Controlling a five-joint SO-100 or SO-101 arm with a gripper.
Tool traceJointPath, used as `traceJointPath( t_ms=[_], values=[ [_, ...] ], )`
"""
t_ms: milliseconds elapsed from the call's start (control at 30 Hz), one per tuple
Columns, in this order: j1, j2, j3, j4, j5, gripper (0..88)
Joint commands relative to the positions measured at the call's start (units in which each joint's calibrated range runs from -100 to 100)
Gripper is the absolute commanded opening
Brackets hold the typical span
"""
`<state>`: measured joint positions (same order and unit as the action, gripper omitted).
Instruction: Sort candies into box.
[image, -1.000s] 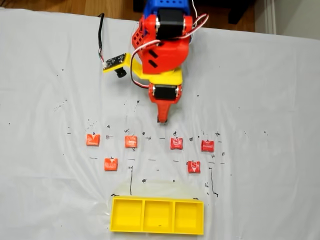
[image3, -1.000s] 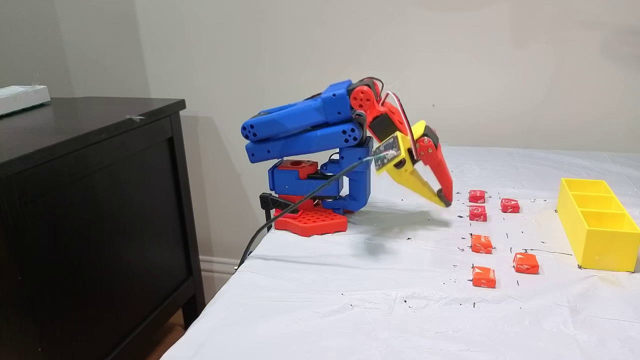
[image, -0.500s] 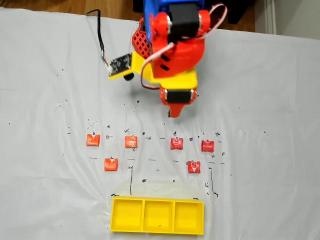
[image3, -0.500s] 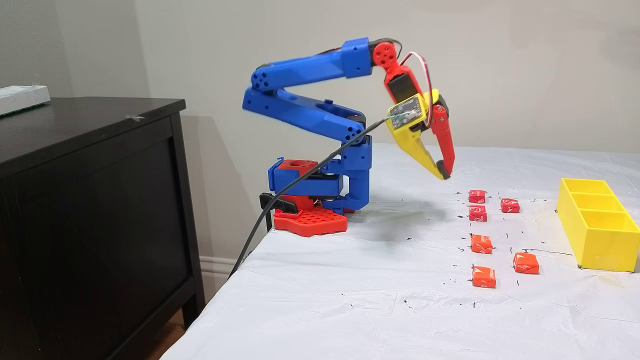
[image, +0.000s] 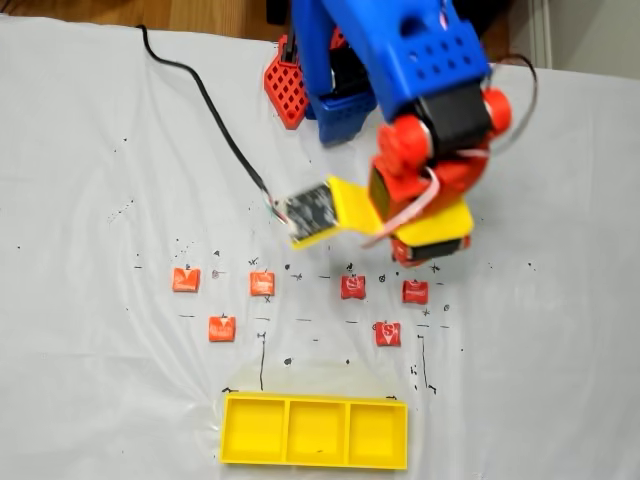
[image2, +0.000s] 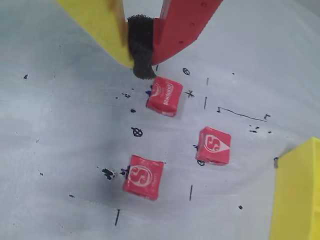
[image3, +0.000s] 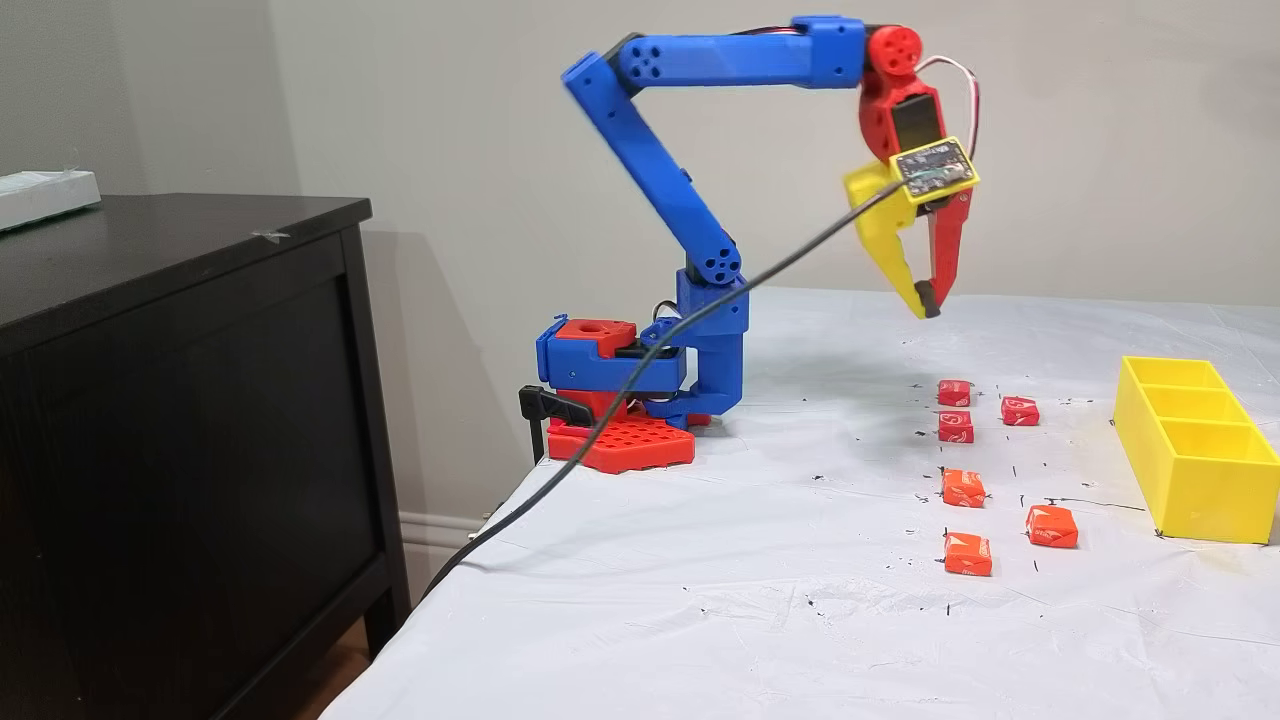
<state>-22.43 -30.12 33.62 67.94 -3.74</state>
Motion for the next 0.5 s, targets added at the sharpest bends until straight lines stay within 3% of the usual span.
traceJointPath(
  t_ms=[0, 100, 233, 467],
  values=[
    [-2.3, 4.9, -3.5, -3.6, -0.2, 0.1],
    [-2.6, 7.4, -3.6, -5.2, -0.7, 0.6],
    [-2.7, 9.8, -4.5, -6.0, -0.8, 13.8],
    [-2.7, 13.2, -5.3, -6.2, -0.8, 21.1]
  ],
)
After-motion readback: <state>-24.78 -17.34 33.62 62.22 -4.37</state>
